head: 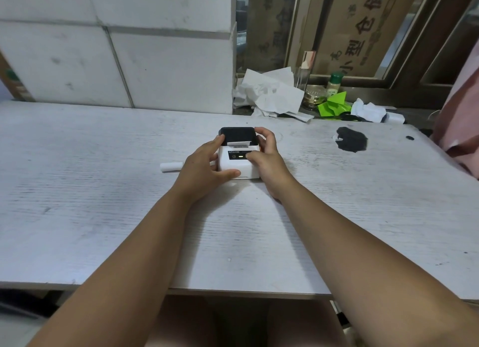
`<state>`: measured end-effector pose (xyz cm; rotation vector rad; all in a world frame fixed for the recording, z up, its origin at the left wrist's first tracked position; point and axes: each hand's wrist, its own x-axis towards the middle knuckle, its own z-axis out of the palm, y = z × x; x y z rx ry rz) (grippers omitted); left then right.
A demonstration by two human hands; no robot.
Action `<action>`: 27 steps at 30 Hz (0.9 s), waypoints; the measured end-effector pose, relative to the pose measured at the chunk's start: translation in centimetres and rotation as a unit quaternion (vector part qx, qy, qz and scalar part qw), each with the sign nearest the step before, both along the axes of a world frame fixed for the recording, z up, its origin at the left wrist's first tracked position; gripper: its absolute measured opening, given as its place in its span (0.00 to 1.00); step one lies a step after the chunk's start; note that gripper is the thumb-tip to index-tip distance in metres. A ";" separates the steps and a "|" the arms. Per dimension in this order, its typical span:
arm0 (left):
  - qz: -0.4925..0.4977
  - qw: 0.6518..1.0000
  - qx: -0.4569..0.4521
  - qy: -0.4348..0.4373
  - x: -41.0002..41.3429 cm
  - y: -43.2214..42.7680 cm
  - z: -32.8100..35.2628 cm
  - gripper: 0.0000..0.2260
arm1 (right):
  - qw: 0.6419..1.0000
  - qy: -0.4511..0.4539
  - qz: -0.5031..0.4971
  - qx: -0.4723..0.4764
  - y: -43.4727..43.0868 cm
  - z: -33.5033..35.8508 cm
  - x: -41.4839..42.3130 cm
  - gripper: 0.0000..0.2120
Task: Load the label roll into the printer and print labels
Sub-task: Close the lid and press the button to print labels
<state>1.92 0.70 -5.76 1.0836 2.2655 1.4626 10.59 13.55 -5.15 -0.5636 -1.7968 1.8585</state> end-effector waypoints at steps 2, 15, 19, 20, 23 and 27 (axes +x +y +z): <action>-0.001 1.000 -0.001 0.000 0.0 0.0 0.0 0.39 | 1.000 -0.002 -0.002 -0.007 0.0 0.0 -0.1 0.28; -0.002 1.000 -0.003 -0.007 -0.2 0.1 -0.1 0.39 | 1.000 -0.009 -0.009 0.003 0.0 -0.1 -0.1 0.27; -0.001 1.000 -0.010 -0.005 -0.2 0.2 -0.1 0.39 | 1.000 -0.006 -0.011 0.000 0.0 -0.1 -0.2 0.28; -0.001 1.000 -0.010 -0.005 -0.2 0.2 -0.1 0.39 | 1.000 -0.006 -0.011 0.000 0.0 -0.1 -0.2 0.28; -0.001 1.000 -0.011 -0.003 -0.2 0.2 -0.1 0.39 | 1.000 -0.007 -0.013 0.000 0.0 0.0 -0.2 0.28; -0.005 1.000 -0.009 -0.006 -0.1 0.1 -0.1 0.39 | 1.000 -0.005 -0.014 -0.003 0.0 0.0 -0.1 0.27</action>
